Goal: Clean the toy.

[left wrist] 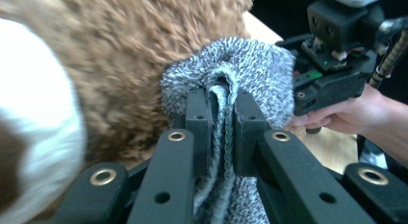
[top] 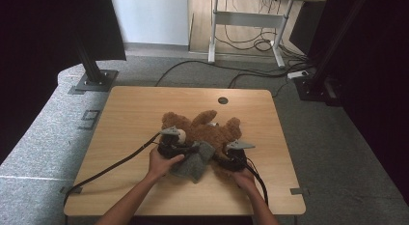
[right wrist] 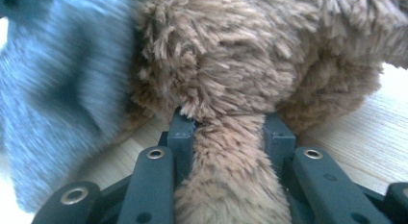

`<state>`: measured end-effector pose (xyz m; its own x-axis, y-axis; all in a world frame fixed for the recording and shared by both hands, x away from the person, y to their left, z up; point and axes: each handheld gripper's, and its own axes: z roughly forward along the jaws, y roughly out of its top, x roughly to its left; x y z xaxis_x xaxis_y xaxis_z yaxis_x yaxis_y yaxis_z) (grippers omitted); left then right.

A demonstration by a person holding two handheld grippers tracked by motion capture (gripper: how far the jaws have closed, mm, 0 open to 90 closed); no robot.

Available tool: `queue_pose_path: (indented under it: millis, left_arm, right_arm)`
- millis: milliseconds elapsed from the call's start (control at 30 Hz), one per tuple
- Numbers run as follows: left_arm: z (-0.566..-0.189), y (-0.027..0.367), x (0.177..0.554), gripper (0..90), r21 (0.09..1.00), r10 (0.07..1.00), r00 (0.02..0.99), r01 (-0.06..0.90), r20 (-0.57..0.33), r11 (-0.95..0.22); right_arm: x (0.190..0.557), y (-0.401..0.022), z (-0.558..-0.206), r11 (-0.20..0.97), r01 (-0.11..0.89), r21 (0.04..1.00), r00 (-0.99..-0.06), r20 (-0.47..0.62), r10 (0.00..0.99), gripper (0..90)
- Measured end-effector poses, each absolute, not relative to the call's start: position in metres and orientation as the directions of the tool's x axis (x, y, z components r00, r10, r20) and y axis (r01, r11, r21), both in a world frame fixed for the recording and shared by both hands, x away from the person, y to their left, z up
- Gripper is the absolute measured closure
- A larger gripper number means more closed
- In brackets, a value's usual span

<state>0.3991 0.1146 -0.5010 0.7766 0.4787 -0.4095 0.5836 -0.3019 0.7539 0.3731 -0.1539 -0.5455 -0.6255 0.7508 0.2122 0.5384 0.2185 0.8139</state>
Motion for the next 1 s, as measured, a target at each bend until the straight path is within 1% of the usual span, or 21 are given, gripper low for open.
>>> queue_pose_path:
  millis: [200, 367, 433, 533, 633, 767, 967, 1000]
  left_arm:
    - [-0.504, 0.110, 0.401, 79.3, 0.740, 0.477, 0.775, 0.592, -0.414, -0.320]
    - [-0.501, 0.115, 0.397, 79.5, 0.747, 0.509, 0.785, 0.563, -0.352, -0.353]
    - [-0.502, 0.122, 0.397, 79.6, 0.746, 0.516, 0.777, 0.573, -0.361, -0.340]
    - [-0.508, 0.144, 0.401, 79.5, 0.733, 0.545, 0.740, 0.611, -0.394, -0.300]
    - [-0.509, 0.166, 0.402, 79.5, 0.732, 0.566, 0.716, 0.628, -0.409, -0.265]
    - [-0.512, 0.177, 0.403, 79.3, 0.722, 0.575, 0.703, 0.642, -0.420, -0.257]
    - [-0.520, 0.167, 0.406, 79.1, 0.709, 0.568, 0.708, 0.646, -0.420, -0.282]
    - [-0.520, 0.166, 0.406, 79.1, 0.709, 0.568, 0.709, 0.646, -0.418, -0.284]
  right_arm:
    - [0.373, -0.154, -0.546, 0.212, 0.543, 0.813, -0.621, 0.218, 0.753, 64.7]
    - [0.372, -0.154, -0.545, 0.222, 0.537, 0.814, -0.625, 0.208, 0.752, 64.7]
    - [0.372, -0.154, -0.545, 0.225, 0.537, 0.813, -0.628, 0.208, 0.750, 64.7]
    - [0.372, -0.154, -0.545, 0.225, 0.537, 0.813, -0.631, 0.210, 0.747, 64.7]
    - [0.372, -0.154, -0.545, 0.226, 0.536, 0.813, -0.631, 0.209, 0.747, 64.1]
    - [0.370, -0.153, -0.541, 0.224, 0.518, 0.826, -0.632, 0.193, 0.751, 58.0]
    - [0.363, -0.155, -0.527, 0.228, 0.497, 0.837, -0.616, 0.156, 0.772, 46.5]
    - [0.362, -0.157, -0.523, 0.221, 0.490, 0.843, -0.611, 0.151, 0.777, 43.3]
